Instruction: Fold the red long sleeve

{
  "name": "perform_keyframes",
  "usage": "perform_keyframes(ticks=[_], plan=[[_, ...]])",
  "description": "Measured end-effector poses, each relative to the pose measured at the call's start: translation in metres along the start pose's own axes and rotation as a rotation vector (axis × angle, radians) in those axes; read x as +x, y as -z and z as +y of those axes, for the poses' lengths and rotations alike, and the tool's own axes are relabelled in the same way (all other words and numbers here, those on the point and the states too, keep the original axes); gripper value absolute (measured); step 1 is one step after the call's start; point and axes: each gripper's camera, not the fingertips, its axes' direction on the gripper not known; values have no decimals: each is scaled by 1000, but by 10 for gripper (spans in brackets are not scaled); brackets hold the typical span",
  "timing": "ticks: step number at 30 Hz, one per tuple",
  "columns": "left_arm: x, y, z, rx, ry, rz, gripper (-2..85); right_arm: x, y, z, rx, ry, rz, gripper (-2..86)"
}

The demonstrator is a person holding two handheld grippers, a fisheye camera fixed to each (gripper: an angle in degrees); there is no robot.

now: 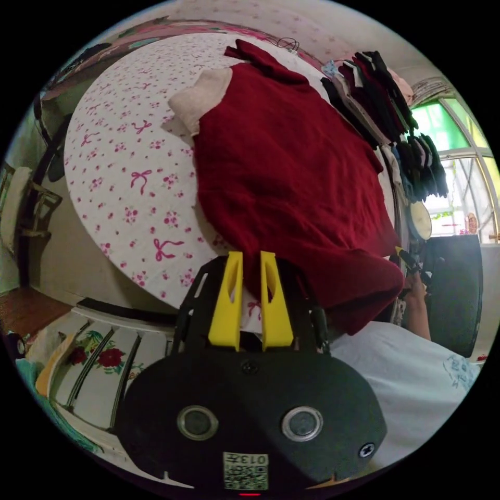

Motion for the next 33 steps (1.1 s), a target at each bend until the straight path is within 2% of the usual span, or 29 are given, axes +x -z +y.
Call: perform_keyframes(ticks=[4, 9, 12, 19, 23, 26, 27, 31, 33], plan=[[7, 5, 2, -24, -45, -30, 13, -6, 0, -9, -7, 10, 16, 23], [38, 75, 2, 72, -205, 6, 4, -21, 47, -15, 74, 101, 11, 20], [45, 104, 9, 99, -234, -3, 3, -21, 78, -12, 131, 104, -26, 20], [32, 73, 18, 8, -135, 44, 2, -22, 47, -7, 2, 49, 10, 19], [38, 55, 25, -49, -149, -51, 3, -39, 46, -9, -32, 123, 119, 22], [27, 33, 26, -98, -80, 52, 1, -38, 18, -15, -191, 105, 117, 27], [29, 35, 30, -87, -80, 45, 0, -37, 18, -17, -219, 89, 110, 27], [30, 59, 40, -44, -59, -59, -2, -35, 51, -25, -134, 57, 233, 29], [38, 87, 33, 100, -51, -138, -2, -36, 61, -37, -101, 64, 269, 30]])
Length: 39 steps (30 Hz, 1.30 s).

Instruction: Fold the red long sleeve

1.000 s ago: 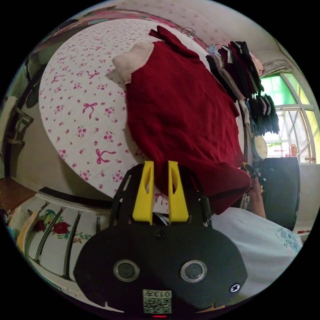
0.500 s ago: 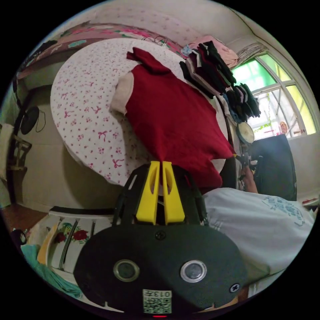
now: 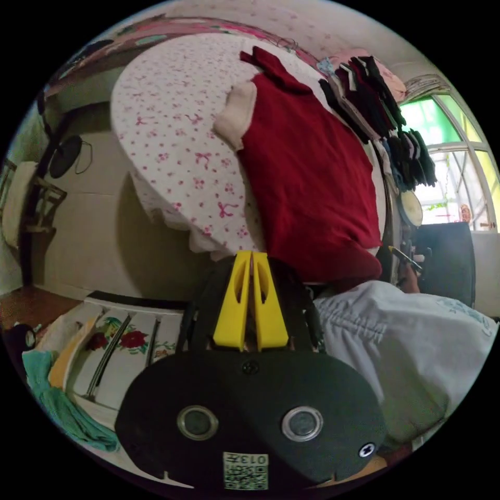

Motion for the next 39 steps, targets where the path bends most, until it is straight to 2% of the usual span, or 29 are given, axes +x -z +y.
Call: perform_keyframes(ticks=[5, 10, 15, 18, 21, 27, 29, 30, 33, 36, 38, 39], plan=[[58, -6, -81, 40, -146, -115, 1, -26, 10, -72, 78, 90, 9, 43], [112, -41, -177, 78, -218, -158, 7, -72, 4, -190, 163, 162, 3, 64], [159, -72, -244, 60, -293, -168, 6, -91, -12, -282, 132, 224, -56, 95], [199, -92, -254, 18, -411, -268, 3, -96, -22, -316, 129, 245, -27, 109], [218, -112, -256, -2, -434, -328, 0, -99, -38, -339, 60, 260, -60, 107], [241, -121, -248, 26, -453, -367, -4, -110, -45, -357, -26, 304, -144, 39], [254, -117, -244, 51, -474, -419, -4, -122, -29, -355, 10, 366, -66, 34], [261, -116, -241, 73, -491, -456, -4, -127, -13, -351, 92, 387, -20, 33], [269, -128, -238, 77, -502, -503, -4, -131, 5, -348, 172, 343, 13, 36], [277, -129, -235, 98, -494, -522, -4, -143, -24, -346, 34, 378, 111, 48], [283, -129, -234, 89, -501, -532, -4, -142, -20, -338, 95, 339, 84, 51], [285, -127, -233, 76, -499, -531, -4, -138, -17, -338, 54, 274, 73, 48]])
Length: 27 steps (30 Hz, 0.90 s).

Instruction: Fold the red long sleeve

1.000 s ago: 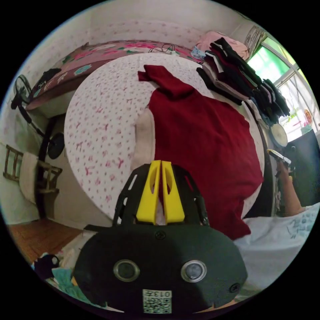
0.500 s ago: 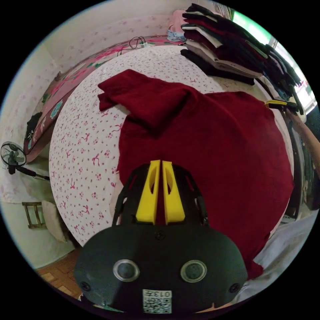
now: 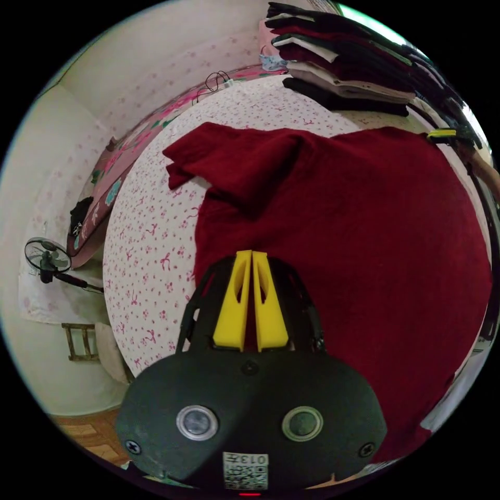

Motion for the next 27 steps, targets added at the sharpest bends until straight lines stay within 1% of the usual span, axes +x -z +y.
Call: perform_keyframes(ticks=[2, 3, 4, 6, 8, 9, 10, 11, 12, 13, 14, 16, 19, 21, 22, 23, 24, 26, 27], plan=[[-2, 11, 3, -4, 22, 2, -4, 7, 16, 9, 23, -80, 3, 37], [-3, 24, 9, 40, 29, 2, -4, 8, 36, 22, 104, -122, 22, 29], [-2, 31, 12, 65, 31, -1, -4, 3, 58, 37, 197, -118, 7, 23], [9, 53, 30, 132, 17, 7, -4, -16, 85, 60, 287, -49, -51, 15], [26, 63, 45, 148, -27, 60, -4, -49, 105, 89, 349, 39, -72, 7], [40, 67, 55, 137, -65, 66, -3, -73, 116, 114, 416, 78, -85, 5], [47, 70, 59, 132, -80, 62, -3, -97, 126, 140, 487, 95, -112, 4], [59, 75, 69, 138, -102, 58, -3, -109, 129, 153, 509, 93, -143, 4], [70, 78, 79, 142, -105, 56, -3, -129, 131, 173, 500, 97, -234, 3], [74, 79, 83, 141, -105, 55, -3, -150, 128, 189, 445, 122, -311, 2], [82, 79, 91, 126, -118, 49, -3, -160, 126, 196, 404, 126, -326, 2], [89, 78, 101, 88, -124, 55, -3, -196, 118, 223, 257, 126, -288, 0], [88, 89, 115, 93, -103, 137, -3, -227, 124, 253, 205, 203, -229, 0], [94, 104, 126, 128, -141, 243, -3, -240, 131, 266, 215, 257, -253, 1], [97, 107, 129, 131, -157, 258, -3, -249, 132, 272, 198, 289, -257, 1], [107, 112, 135, 120, -208, 258, -3, -254, 133, 274, 189, 305, -255, 1], [117, 113, 142, 97, -255, 219, -3, -263, 133, 279, 178, 325, -243, 1], [128, 109, 155, 60, -295, 163, -3, -276, 130, 286, 169, 347, -190, 1], [133, 102, 163, 15, -324, 137, -3, -284, 120, 289, 124, 356, -126, 1]])
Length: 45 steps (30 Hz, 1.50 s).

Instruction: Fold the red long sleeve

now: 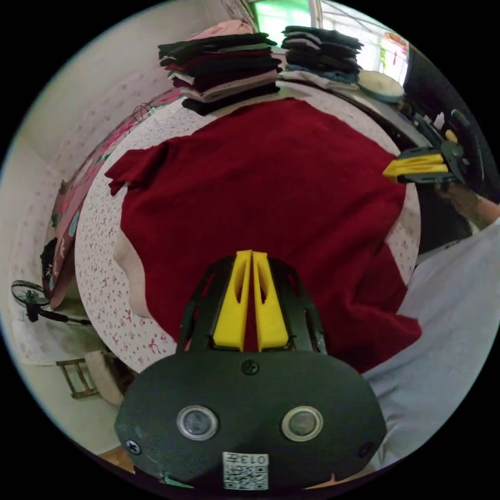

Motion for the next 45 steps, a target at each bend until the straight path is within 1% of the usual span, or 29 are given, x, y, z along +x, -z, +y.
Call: perform_keyframes(ticks=[1, 2, 4, 5, 6, 7, 8, 9, 10, 12, 13, 14, 15, 18, 21, 24, 26, 27, 29, 32, 34, 35, 37, 38, 40, 41, 43, 44, 45], plan=[[2, -6, 3, -36, -10, -8, -3, -3, -15, 3, -88, -16, 36, 1], [4, -4, 15, 8, 1, -26, -3, -2, -22, 5, -135, -24, 36, 2], [2, -4, 25, -21, 9, -63, -3, 3, -22, 11, -110, -66, -16, 3], [-3, 0, 31, -19, 40, -63, -3, 5, -22, 10, -127, -65, -27, 4], [-11, 7, 38, -2, 85, -62, -3, 5, -15, 10, -95, -44, -61, 6], [-14, 11, 43, 21, 104, -54, -3, 1, -4, 10, -12, -8, -104, 10], [-20, 18, 52, 68, 138, -28, -3, -2, 1, 9, 22, 21, -133, 12], [-25, 20, 60, 72, 175, -11, -3, -11, 8, 6, 62, 97, -204, 16], [-27, 18, 62, 56, 181, -2, -3, -22, 11, 1, 80, 181, -285, 19], [-27, -5, 73, -82, 157, 17, -4, -41, 9, -5, 74, 294, -385, 27], [-27, -6, 77, -71, 162, 12, -4, -53, 6, -8, 63, 346, -390, 40], [-29, 0, 85, -21, 195, 8, -4, -58, 3, -9, 56, 363, -380, 51], [-33, 2, 89, -33, 226, 19, -4, -65, -2, -11, 42, 390, -366, 74], [-38, 16, 103, 23, 248, 28, -4, -74, -8, -16, 54, 426, -384, 91], [-40, 22, 119, -2, 236, -29, -4, -86, -23, -13, -15, 520, -331, 102], [-45, 13, 134, -44, 261, 26, -4, -93, -42, -9, -63, 565, -270, 112], [-48, 1, 142, -81, 291, 78, -3, -90, -52, -8, -78, 549, -265, 107], [-50, 2, 149, -35, 314, 72, -3, -88, -59, -8, -90, 534, -274, 95], [-56, 2, 152, -33, 340, 87, -3, -86, -64, -6, -80, 546, -276, 60], [-60, 1, 153, -57, 312, 88, -4, -80, -72, -12, -156, 585, -315, 30], [-63, 2, 153, -76, 295, 90, -4, -71, -75, -22, -227, 608, -395, 23], [-66, 2, 154, -90, 286, 94, -4, -67, -71, -24, -219, 613, -436, 22], [-71, 4, 156, -98, 283, 105, -4, -47, -51, -34, -147, 638, -626, 20], [-76, 7, 158, -88, 292, 111, -3, -40, -45, -37, -125, 638, -678, 20], [-85, 13, 163, -63, 317, 116, -3, -11, -23, -50, 11, 597, -872, 20], [-92, 18, 166, -44, 336, 125, -3, -3, -19, -53, 48, 589, -922, 20], [-103, 25, 170, -11, 370, 133, -3, 31, -5, -64, 243, 509, -1094, 23], [-111, 29, 173, 9, 393, 130, -2, 41, -5, -66, 292, 476, -1130, 24], [-119, 33, 175, 27, 413, 127, -2, 62, -8, -70, 384, 384, -1179, 27]])
